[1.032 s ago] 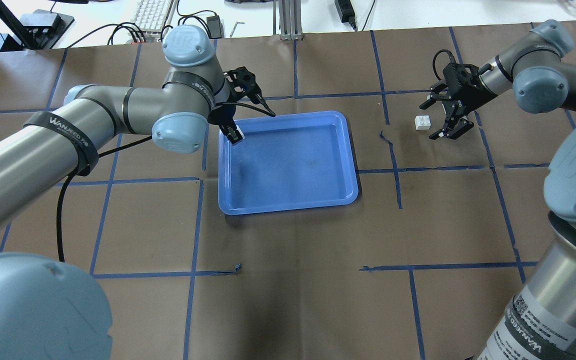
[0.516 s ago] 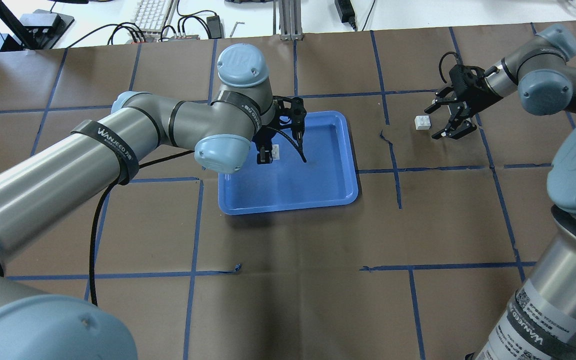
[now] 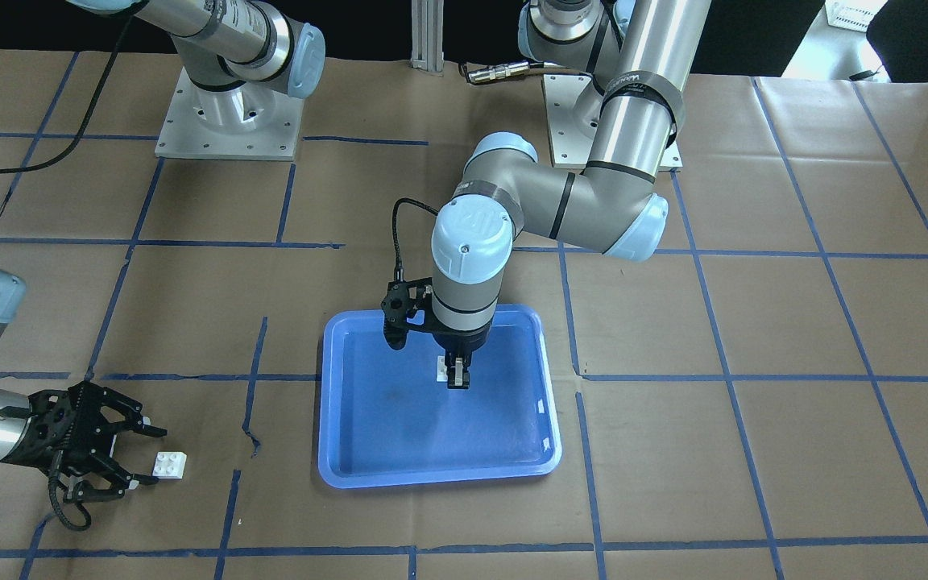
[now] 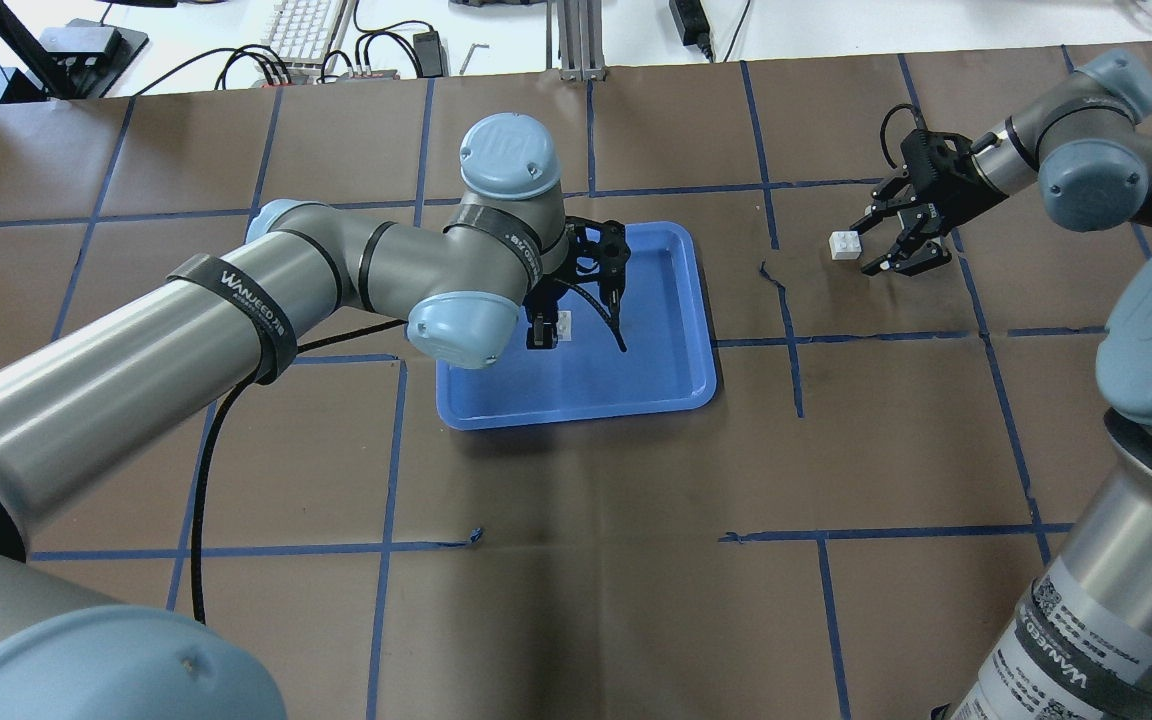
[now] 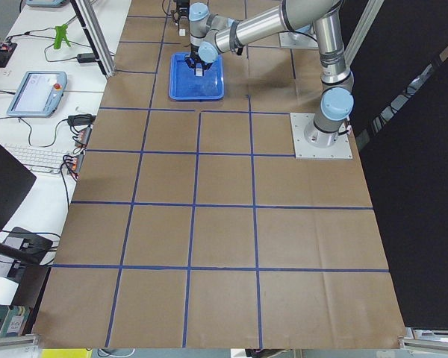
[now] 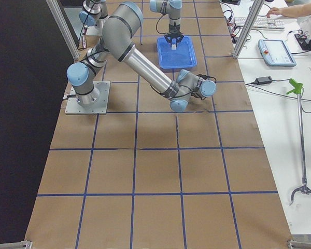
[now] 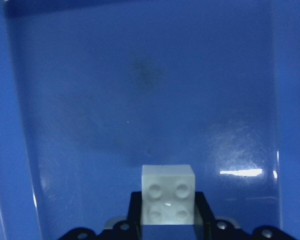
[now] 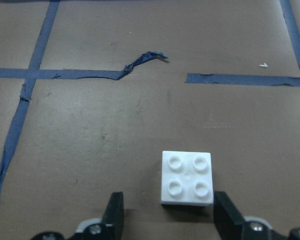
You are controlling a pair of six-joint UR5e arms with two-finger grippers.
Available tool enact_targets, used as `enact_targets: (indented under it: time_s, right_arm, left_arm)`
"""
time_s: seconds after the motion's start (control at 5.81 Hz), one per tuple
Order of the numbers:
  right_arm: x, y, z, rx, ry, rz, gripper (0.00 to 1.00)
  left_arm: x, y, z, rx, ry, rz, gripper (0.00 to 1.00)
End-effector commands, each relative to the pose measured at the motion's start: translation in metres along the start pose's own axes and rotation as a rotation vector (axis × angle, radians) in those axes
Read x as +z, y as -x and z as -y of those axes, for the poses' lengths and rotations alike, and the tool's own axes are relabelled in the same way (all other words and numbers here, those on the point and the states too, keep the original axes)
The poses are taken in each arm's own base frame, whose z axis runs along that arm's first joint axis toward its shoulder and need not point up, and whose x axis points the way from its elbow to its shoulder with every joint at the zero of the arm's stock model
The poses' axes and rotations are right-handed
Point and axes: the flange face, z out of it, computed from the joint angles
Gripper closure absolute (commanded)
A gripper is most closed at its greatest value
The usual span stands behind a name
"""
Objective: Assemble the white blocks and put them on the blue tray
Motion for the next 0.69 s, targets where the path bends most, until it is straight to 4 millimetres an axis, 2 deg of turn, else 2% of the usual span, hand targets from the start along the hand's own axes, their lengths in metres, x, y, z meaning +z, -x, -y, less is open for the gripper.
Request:
enact_targets:
  time_s: [0.0,0.17,0.34,0.52]
  right_arm:
    - [0.0013,-0.0002,0.0017,-0.002,-0.002,0.002,0.31]
    - [0.0010,-0.0010,0.0042,-0.006,-0.001,0.002,0.36]
    - [0.0003,-0.0023,0.0051,-0.013,0.004,-0.004,0.45]
    - [-0.0013,-0.0046,0.0048,-0.021,0.012,-0.014,0.62]
  left_arm:
    - [0.0288,0.0003,0.0013,-0.017,0.008,-0.023,1.00]
    - [0.0314,0.0034,0.0024,-0.020,0.001,-0.004,1.00]
    - [0.0312,0.0026,0.0042,-0.020,0.000,-0.003,1.00]
    - [0.0293,0.0017,0.0058,-0.018,0.000,0.001,1.00]
